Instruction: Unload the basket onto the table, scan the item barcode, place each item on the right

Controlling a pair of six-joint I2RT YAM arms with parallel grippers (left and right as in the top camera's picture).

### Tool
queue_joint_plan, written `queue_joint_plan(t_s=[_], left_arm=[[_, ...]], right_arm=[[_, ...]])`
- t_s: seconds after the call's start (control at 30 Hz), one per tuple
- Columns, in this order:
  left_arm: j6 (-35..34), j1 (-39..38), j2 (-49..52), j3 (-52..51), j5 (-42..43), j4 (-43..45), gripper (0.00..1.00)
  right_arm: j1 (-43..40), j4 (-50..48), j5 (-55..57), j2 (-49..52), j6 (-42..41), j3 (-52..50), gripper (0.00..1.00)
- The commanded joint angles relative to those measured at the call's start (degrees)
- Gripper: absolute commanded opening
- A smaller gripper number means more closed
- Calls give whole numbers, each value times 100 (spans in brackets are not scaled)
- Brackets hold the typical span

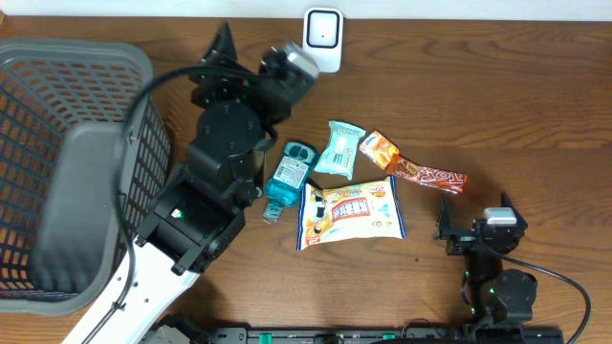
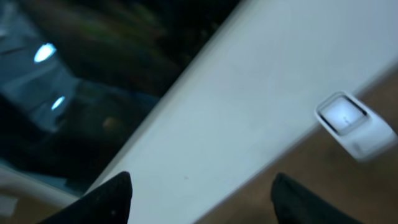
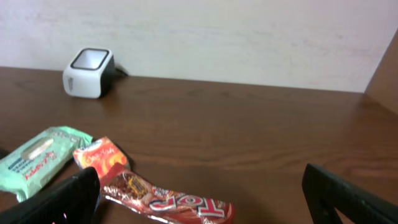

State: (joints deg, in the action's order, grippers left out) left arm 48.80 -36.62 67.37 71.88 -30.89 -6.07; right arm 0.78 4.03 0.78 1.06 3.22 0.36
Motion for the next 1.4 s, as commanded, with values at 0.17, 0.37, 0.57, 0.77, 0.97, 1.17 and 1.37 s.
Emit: queue_joint_plan(t_s=[0.17, 0.37, 0.57, 0.77, 0.97, 1.17, 1.37], left_arm=[[-636, 94, -949, -238, 1185, -612, 78], [-1270, 249, -2199, -826, 1875, -721, 79], [-2337, 1123, -3585, -1346, 2977, -719, 79], [-3506, 2216, -4706, -1478, 3875, -901, 79], [-3993, 3115, -5528, -1482, 4548, -1257, 80], [-3991, 2924, -5958, -1482, 4548, -1305, 80], [-3991, 2839, -6400, -1508, 4546, -1375, 80]], right_arm=[[39, 26, -31, -13, 48, -4, 99], [39, 26, -31, -13, 48, -4, 99], [39, 11, -33, -13, 46, -4, 99], [44, 24, -380, 11, -2406, -4, 99], [44, -120, -2065, 197, -4393, -4, 99], [44, -118, -4144, 348, -4387, -4, 99], [44, -79, -4695, 361, -4391, -4, 99]])
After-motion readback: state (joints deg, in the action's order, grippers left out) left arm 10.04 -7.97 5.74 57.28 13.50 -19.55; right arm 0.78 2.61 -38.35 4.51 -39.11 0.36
